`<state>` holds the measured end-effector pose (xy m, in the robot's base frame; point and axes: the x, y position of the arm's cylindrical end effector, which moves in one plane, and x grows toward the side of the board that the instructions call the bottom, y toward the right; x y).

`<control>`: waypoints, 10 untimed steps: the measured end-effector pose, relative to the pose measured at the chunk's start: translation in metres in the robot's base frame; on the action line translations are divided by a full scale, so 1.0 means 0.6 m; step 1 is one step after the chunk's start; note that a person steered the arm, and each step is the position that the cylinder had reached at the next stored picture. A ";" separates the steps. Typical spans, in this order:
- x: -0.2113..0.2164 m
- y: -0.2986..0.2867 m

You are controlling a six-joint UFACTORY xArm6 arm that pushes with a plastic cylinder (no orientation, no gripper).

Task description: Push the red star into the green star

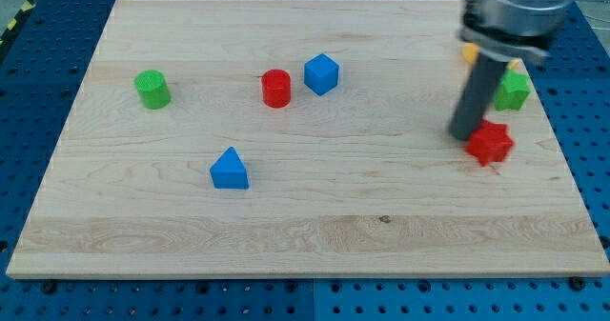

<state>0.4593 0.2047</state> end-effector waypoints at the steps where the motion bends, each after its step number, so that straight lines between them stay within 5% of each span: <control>1: 0.001 -0.016; 3: 0.080 -0.111; 5: 0.088 0.023; 10: 0.058 0.075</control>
<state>0.4940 0.2500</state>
